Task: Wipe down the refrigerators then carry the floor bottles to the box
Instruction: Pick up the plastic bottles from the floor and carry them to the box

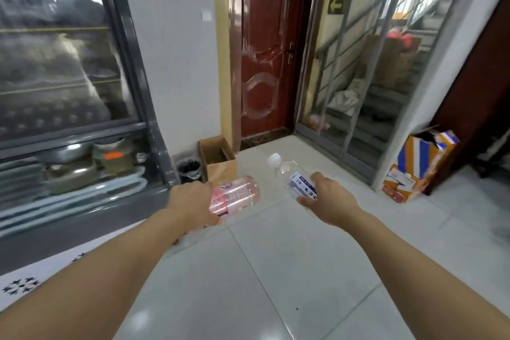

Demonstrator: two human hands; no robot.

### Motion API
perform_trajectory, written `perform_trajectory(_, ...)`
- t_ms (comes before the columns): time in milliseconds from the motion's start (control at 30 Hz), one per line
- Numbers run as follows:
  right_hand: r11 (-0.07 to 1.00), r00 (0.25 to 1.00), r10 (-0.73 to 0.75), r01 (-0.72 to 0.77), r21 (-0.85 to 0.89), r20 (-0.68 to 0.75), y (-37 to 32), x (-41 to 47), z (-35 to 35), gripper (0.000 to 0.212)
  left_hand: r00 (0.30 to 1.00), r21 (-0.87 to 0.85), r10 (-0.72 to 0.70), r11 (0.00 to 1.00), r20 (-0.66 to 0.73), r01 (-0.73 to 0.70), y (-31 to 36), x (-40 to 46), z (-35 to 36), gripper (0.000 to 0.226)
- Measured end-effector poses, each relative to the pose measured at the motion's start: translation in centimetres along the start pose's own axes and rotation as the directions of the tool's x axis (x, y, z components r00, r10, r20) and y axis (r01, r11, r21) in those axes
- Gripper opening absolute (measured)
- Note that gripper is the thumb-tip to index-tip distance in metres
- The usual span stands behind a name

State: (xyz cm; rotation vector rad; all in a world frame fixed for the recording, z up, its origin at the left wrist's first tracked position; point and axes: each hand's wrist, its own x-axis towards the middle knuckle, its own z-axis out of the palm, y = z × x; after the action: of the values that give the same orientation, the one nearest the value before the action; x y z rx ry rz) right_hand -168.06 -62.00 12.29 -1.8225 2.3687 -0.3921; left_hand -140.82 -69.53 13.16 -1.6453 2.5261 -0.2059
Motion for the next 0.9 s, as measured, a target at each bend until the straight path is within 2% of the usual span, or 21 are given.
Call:
perform_trajectory(233,0.997,0.997,0.07,-0.07,-0.015,-0.03,4.8,11.3,-1.5,0.045,0.993,-0.156,0.092,0.982,-0.07,-0.102,3.1,14.8,-0.8,0.061)
perform_trajectory(433,0.994,0.994,0.11,-0.11,0.02,-0.027,8.3,21.1,-3.3,0.047,0.988,-0.088,0.108,0.989,-0.107,-0.118,5.5,26.9,-2.8,0.053)
perform_trajectory(533,0.994,0.994,0.107,-0.105,0.029,-0.039,10.5,25.8,-3.8,0.046,0.986,-0.063,0.119,0.99,-0.119,-0.127,7.0,32.2,-3.1,0.06)
perform_trajectory(733,0.998,0.997,0.058,-0.058,-0.006,-0.043,16.1,37.1,-4.3,0.049,0.99,-0.06,0.076,0.995,-0.116,-0.084,10.8,42.6,-3.9,0.063)
perform_trajectory(900,0.999,0.999,-0.032,0.032,-0.003,-0.014,21.9,47.7,-5.4,0.049,0.996,-0.117,-0.06,0.992,-0.067,0.052,15.0,50.8,-4.6,0.061)
